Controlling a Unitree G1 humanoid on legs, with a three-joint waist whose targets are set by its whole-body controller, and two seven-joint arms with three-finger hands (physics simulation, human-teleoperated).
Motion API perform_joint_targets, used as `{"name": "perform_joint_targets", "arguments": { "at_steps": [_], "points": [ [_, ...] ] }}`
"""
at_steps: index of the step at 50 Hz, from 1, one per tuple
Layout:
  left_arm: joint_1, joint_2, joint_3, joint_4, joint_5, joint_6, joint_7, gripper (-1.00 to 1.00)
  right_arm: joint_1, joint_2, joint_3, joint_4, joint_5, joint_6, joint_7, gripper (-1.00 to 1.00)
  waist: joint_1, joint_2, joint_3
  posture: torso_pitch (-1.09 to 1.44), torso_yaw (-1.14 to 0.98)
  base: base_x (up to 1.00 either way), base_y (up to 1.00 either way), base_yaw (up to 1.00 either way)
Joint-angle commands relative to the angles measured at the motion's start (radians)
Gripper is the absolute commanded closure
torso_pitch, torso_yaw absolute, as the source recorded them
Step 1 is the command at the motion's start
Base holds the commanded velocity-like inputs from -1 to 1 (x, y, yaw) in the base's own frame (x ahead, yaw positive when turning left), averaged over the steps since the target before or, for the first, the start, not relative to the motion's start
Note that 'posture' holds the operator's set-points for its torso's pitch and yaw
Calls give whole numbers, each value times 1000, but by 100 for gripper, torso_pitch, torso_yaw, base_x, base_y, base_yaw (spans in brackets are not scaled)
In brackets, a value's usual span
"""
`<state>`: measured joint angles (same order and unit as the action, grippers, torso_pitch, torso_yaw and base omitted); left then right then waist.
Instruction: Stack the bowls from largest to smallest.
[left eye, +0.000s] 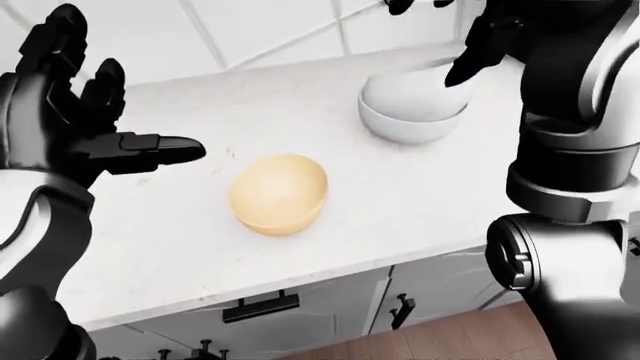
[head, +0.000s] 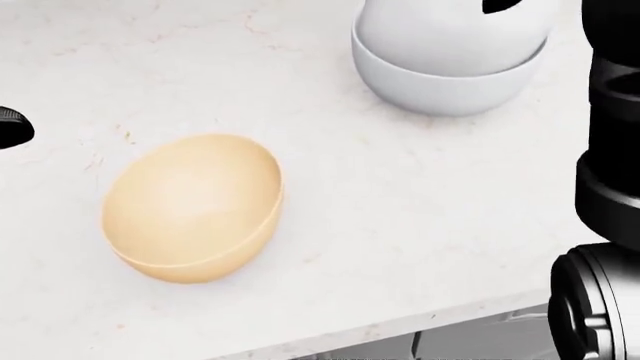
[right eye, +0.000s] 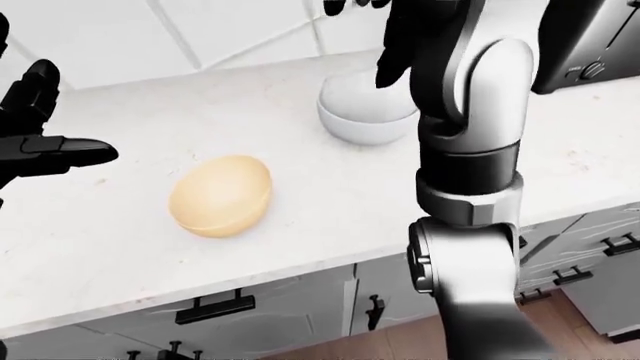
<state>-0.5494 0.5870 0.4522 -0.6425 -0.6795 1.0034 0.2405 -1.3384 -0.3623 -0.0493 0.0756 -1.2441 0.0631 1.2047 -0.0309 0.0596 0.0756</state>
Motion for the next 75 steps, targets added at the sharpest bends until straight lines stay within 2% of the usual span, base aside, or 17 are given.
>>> {"name": "perform_joint_targets", "arguments": {
  "at_steps": [1,6,12,15,20,26,28,29,33,35,39,45,56,65,66,67,75],
  "points": [
    [-19,15,15,-18,9,-29,0,-100,-33,12,-3,-66,32,14,30,-36,0,1,-26,0,0,0,0,0],
    [-28,19,25,-22,-3,-16,7,-100,-13,90,25,-194,58,54,93,-30,-3,5,-24,0,0,0,0,0],
    [-41,31,29,-16,-16,-9,15,-100,28,173,59,-309,81,72,162,-40,-6,10,-22,0,0,0,0,0],
    [-36,33,27,-9,-16,-21,15,-100,72,229,81,-395,98,92,211,-38,-8,12,-23,0,0,0,0,0],
    [-40,35,24,-8,-18,-20,20,-100,120,284,102,-490,117,112,285,-45,-9,16,-24,0,0,0,0,0],
    [-43,38,22,-9,-24,-18,27,-100,166,345,135,-589,102,130,361,-42,-13,20,-25,0,0,0,0,0],
    [-46,40,27,-13,-32,-11,31,-100,189,377,156,-626,82,132,394,-47,-15,22,-25,0,0,0,0,0],
    [-46,41,28,-14,-34,-9,33,-100,191,387,157,-631,77,127,400,-47,-16,24,-25,0,0,0,0,0],
    [-49,48,30,-15,-47,-6,42,-100,259,438,225,-679,40,116,410,-39,-20,29,-26,0,0,0,0,0],
    [-52,54,33,-13,-53,-4,43,-100,284,471,223,-678,25,81,410,-36,-22,31,-26,0,0,0,0,0],
    [-41,57,35,-12,-57,-12,46,-100,355,489,210,-655,26,0,359,-27,-25,36,-29,0,0,0,0,0],
    [-27,50,26,2,-35,-39,31,-100,446,523,227,-649,19,-47,308,-22,-27,40,-35,0,0,0,0,0],
    [-25,46,36,3,-30,-36,22,-100,525,567,260,-632,5,-95,254,-15,-30,44,-40,0,0,0,0,0],
    [-18,40,31,12,-13,-50,8,-100,538,572,260,-537,10,-139,153,-7,-29,46,-44,0,0,0,0,0],
    [-16,47,43,10,-19,-43,5,-100,567,572,280,-461,11,-172,79,4,-29,45,-44,0,0,0,0,0],
    [-18,49,46,8,-23,-39,8,-100,573,573,278,-446,11,-181,65,4,-28,46,-45,0,0,0,0,0],
    [-11,49,41,8,-23,-46,11,-100,625,575,282,-424,8,-214,25,7,-24,45,-47,0,0,0,0,0]
  ]
}}
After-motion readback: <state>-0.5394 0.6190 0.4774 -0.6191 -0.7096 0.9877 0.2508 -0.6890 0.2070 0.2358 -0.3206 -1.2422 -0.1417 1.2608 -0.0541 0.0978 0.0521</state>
